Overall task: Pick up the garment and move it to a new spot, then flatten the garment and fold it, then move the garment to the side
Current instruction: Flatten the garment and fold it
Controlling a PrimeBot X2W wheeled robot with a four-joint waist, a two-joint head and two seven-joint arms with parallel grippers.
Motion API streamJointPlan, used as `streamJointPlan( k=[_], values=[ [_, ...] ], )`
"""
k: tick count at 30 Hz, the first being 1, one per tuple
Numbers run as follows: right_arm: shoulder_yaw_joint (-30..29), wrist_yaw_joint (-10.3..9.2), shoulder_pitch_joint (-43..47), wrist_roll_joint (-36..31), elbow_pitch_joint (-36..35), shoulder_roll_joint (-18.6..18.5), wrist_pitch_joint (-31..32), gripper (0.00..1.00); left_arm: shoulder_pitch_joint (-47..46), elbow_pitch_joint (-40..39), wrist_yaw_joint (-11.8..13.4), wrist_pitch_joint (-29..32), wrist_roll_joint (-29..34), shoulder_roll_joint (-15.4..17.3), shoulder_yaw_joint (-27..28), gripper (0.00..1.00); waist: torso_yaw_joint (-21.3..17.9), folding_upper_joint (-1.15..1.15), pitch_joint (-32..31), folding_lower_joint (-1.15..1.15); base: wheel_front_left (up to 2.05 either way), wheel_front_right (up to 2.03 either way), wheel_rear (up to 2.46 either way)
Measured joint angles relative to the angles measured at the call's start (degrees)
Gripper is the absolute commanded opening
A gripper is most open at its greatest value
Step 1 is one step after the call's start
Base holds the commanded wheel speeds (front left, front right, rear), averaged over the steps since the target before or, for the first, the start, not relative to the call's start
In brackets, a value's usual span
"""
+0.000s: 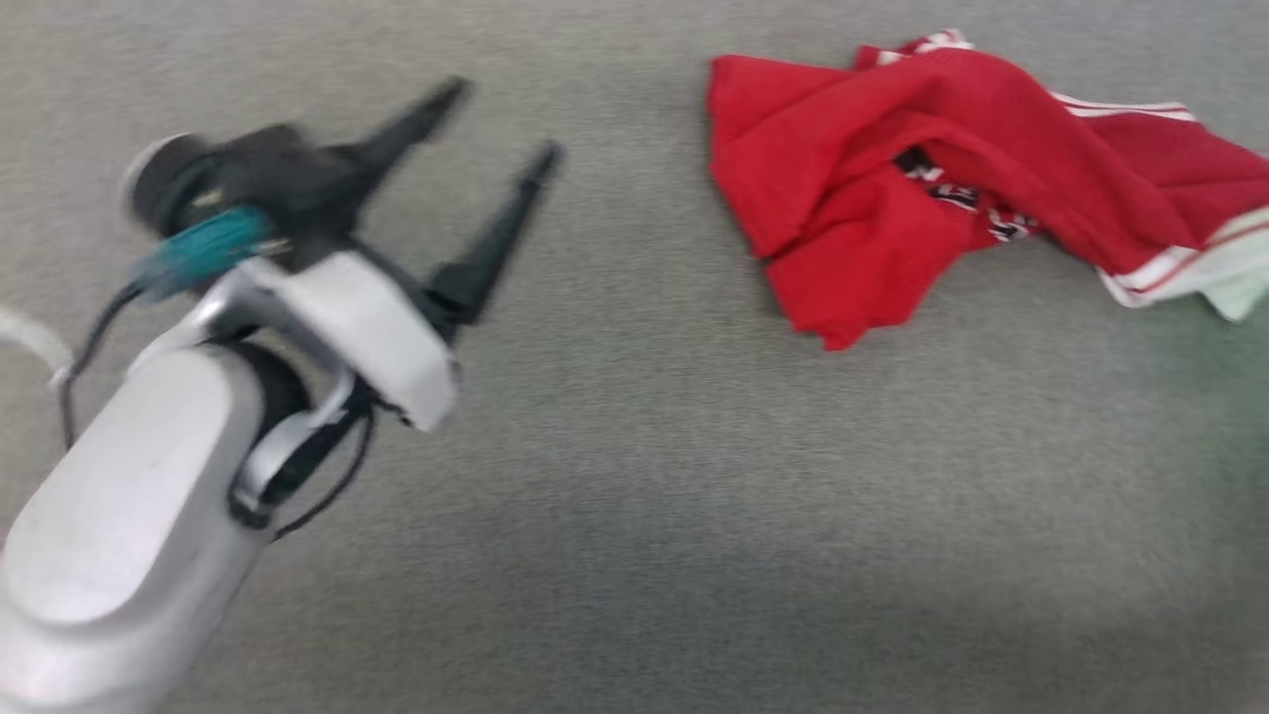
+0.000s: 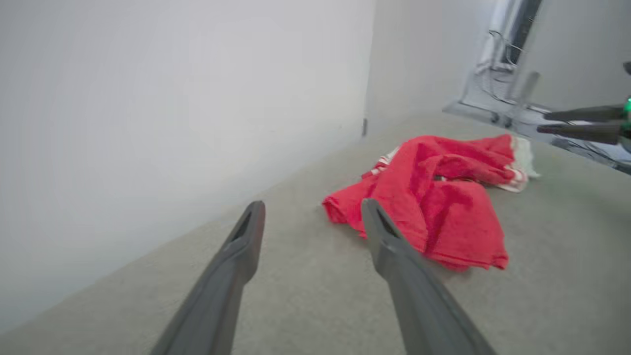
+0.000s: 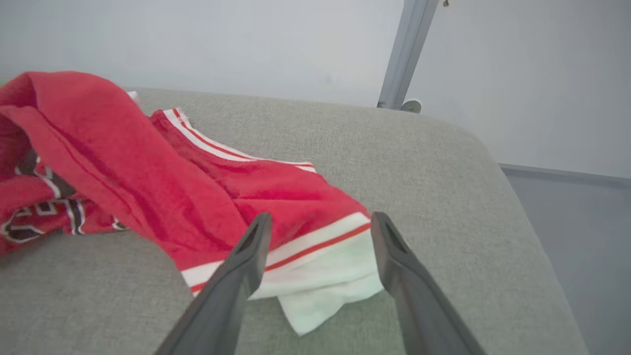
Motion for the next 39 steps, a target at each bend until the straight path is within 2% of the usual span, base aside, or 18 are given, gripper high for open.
streamJointPlan(
  k=[4, 6, 7, 8, 13, 18, 26, 27, 28, 29, 30, 35, 39],
  values=[
    [-2.12, 0.0, 4.36, -2.64, -4.83, 4.3, -0.44, 1.0, -8.16, 0.24, -0.01, 10.57, -9.48, 1.55, -11.45, 1.0, -2.77, 0.0, 0.07, 0.0, 0.0, 0.0, 0.0],
    [-3.5, 0.0, 5.66, -3.97, -7.26, 6.25, -0.33, 1.0, -13.01, 2.37, -0.15, 15.75, -14.9, 1.25, -15.74, 1.0, -3.85, 0.0, 0.26, 0.0, 0.0, 0.0, 0.0],
    [-4.69, 0.0, 6.7, -5.43, -9.95, 8.03, 0.21, 1.0, -17.67, 5.0, -0.11, 20.69, -19.72, 0.46, -20.05, 1.0, -4.87, 0.0, 0.54, 0.0, 0.0, 0.0, 0.0],
    [-5.3, 0.0, 7.06, -5.94, -11.28, 9.02, 0.43, 1.0, -19.58, 6.8, -0.12, 22.47, -22.29, -0.63, -21.25, 1.0, -5.4, 0.0, 0.71, 0.0, 0.0, 0.0, 0.0],
    [-6.91, 0.0, 7.61, -8.7, -16.39, 12.47, 2.33, 1.0, -27.26, 14.73, -0.11, 30.72, -29.96, -5.72, -28.42, 1.0, -8.16, 0.0, 1.93, 0.0, 0.0, 0.0, 0.0],
    [-7.31, 0.0, 7.8, -10.4, -19.47, 15.75, 3.27, 1.0, -31.97, 22.91, -0.1, 33.26, -32.32, -8.43, -33.05, 1.0, -11.13, 0.0, 3.51, 0.0, 0.0, 0.0, 0.0],
    [-6.42, 0.0, 7.84, -11.56, -20.5, 19.06, 3.07, 1.0, -33.48, 32.75, -0.11, 33.32, -35.43, -9.51, -36.39, 1.0, -15.2, 0.0, 5.55, 0.0, 0.0, 0.0, 0.0],
    [-6.43, 0.0, 7.84, -11.57, -20.46, 19.49, 2.85, 1.0, -33.5, 34.04, -0.11, 33.23, -35.77, -9.51, -36.78, 0.94, -15.69, 0.0, 5.85, 0.0, 0.0, 0.0, 0.0],
    [-6.34, 0.0, 7.83, -11.67, -20.41, 19.73, 2.58, 1.0, -33.6, 35.01, -0.12, 32.96, -35.93, -9.42, -37.34, 0.49, -16.16, 0.0, 6.13, 0.0, 0.0, 0.0, 0.0],
    [-6.22, 0.0, 7.78, -11.79, -20.38, 19.95, 2.48, 1.0, -33.76, 35.51, -0.18, 32.79, -36.46, -9.21, -37.58, 0.11, -16.6, 0.0, 6.37, 0.0, 0.0, 0.0, 0.0],
    [-6.13, 0.0, 7.78, -11.87, -20.36, 20.28, 2.18, 1.0, -33.84, 36.28, -0.18, 32.64, -37.37, -9.06, -37.55, 0.0, -17.04, 0.0, 6.56, 0.0, 0.0, 0.0, 0.0],
    [-6.6, 0.0, 8.31, -12.23, -20.02, 20.91, 1.58, 1.0, -34.74, 35.95, -0.18, 33.83, -39.68, -7.51, -39.57, 0.0, -17.95, 0.0, 6.66, 0.0, 0.0, 0.0, 0.0],
    [-7.2, 0.0, 8.66, -12.37, -19.84, 21.14, 1.46, 1.0, -34.54, 30.67, -0.1, 36.78, -43.72, -6.54, -41.06, 0.0, -17.86, 0.0, 5.64, 0.0, 0.0, 0.0, 0.0]
  ],
)
